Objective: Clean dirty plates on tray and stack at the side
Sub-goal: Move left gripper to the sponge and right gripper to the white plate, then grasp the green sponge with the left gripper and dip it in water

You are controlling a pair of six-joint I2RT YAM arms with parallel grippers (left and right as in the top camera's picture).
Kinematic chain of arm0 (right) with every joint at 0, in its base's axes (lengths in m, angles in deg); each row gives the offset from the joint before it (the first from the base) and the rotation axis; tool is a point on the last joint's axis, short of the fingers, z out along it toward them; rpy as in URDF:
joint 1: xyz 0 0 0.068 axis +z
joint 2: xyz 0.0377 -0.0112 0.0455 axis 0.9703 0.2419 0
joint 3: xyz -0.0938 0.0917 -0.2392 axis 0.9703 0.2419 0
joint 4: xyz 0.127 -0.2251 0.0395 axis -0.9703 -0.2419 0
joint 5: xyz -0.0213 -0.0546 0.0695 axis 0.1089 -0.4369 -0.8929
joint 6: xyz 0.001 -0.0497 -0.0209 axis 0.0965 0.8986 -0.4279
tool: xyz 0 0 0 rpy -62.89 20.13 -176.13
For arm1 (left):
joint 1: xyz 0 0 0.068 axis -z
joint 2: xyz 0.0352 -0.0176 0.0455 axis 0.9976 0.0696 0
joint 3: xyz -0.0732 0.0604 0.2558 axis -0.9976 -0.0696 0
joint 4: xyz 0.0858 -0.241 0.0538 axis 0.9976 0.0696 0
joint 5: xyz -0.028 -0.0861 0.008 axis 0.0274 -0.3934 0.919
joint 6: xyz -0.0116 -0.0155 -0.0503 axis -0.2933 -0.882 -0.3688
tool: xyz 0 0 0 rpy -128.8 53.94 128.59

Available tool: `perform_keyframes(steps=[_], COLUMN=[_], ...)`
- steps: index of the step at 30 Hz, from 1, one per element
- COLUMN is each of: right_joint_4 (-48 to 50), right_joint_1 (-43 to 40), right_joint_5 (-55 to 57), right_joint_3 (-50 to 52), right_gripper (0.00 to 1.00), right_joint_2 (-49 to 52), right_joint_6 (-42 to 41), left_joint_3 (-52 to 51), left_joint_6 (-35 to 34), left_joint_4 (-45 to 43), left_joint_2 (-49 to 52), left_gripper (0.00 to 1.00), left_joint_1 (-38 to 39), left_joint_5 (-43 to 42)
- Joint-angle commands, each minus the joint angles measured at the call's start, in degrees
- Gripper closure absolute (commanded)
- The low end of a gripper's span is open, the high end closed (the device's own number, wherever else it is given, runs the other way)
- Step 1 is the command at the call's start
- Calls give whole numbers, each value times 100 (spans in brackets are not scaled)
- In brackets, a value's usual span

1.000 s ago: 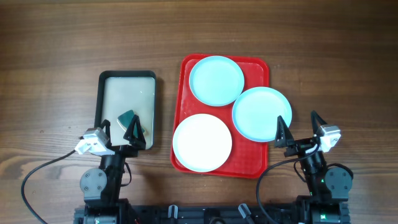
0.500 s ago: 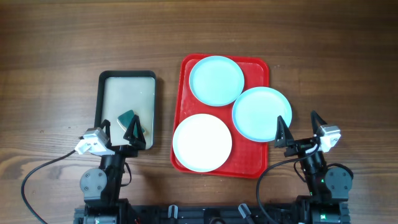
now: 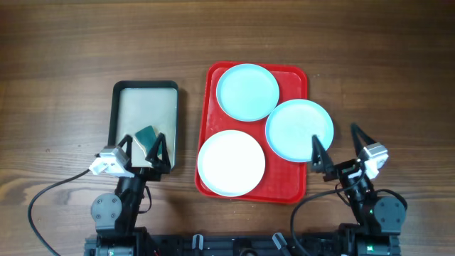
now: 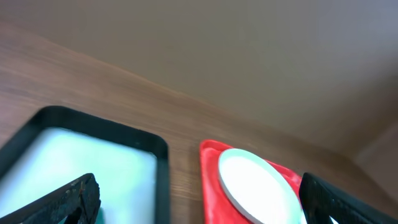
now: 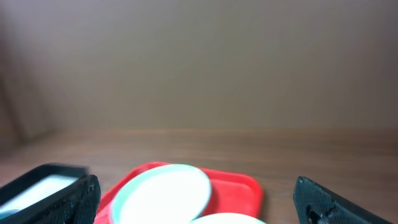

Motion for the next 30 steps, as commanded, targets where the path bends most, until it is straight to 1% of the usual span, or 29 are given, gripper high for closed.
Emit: perform_keyframes(steps=[1,2,3,4,6,7,8,9,10,11,12,14,15,16,17,19,21,22,23,24,26,27,28,29,30], right_joint_4=[-293,-761,-1591,-2411,-3978,-4258,-4474,-4505,-4621,-4669,-4675,-4826,-4968,-5278,-5628,-6293,-6712,-6874,-6977,-6981,-6881,-6793,-6723,-6675,-6642], right_joint_1=[28,28,28,28,28,28,28,28,28,28,28,31,28,31,48,184,492,734,1084,1266,1762,1998,2184,2302,2389], right_joint_5=[-560,-562,-564,-562,-560,-560,-560,-778,-1346,-1801,-2159,-2485,-2450,-2264,-2074,-1751,-1480,-1200,-837,-750,-557,-328,-160,-144,-138], right_joint_3=[-1130,-1720,-2531,-3314,-4905,-5230,-5532,-5796,-5796,-5794,-5792,-5783,-5772,-5770,-5770,-5770,-5770,-5770,-5770,-5770,-5770,-5770,-5770,-5770,-5770], right_gripper=[0,0,0,0,0,0,0,0,0,0,0,0,0,3,7,10,16,20,24,27,30,32,34,38,39], right_joint_2=[275,629,1259,1947,3327,3637,3950,4393,4640,4802,4955,5158,5224,5327,5436,5696,5954,6083,6236,6301,6472,6559,6640,6701,6728], right_joint_6=[227,214,205,205,212,219,219,-48,-557,-310,-256,-573,-608,-581,-369,4,269,260,181,166,-59,-302,-496,-586,-590], left_joint_3=[761,1217,1917,2715,4682,5335,5788,6610,6983,7073,7073,7073,7073,7073,7073,7062,6924,6749,6454,6260,5805,5580,5311,5090,4937], left_joint_6=[72,72,76,317,857,1073,1228,1698,1847,1816,1821,1825,1823,1825,1827,1805,713,319,101,35,-238,-352,-737,-929,-927], left_joint_4=[22,201,619,1224,3163,3869,4371,5292,5794,5925,6172,6457,6509,6540,6542,6537,6640,6660,6599,6533,6330,6161,5976,5731,5351], left_joint_2=[282,645,1281,2028,3738,4310,4715,5469,5882,6179,6332,6540,6610,6647,6647,6647,6688,6695,6710,6725,6837,6944,7125,7324,7552], left_gripper=[0,0,0,0,0,0,0,0,0,0,0,0,0,0,0,0,0,0,0,0,0,0,0,0,1], left_joint_1=[22,22,22,22,20,20,20,20,20,22,22,20,20,22,20,20,22,20,15,15,15,15,15,15,15], left_joint_5=[-498,-498,-522,-715,-833,-828,-793,-612,-343,-546,-667,-662,-662,-662,-660,-570,350,702,866,866,868,942,1274,1460,1458])
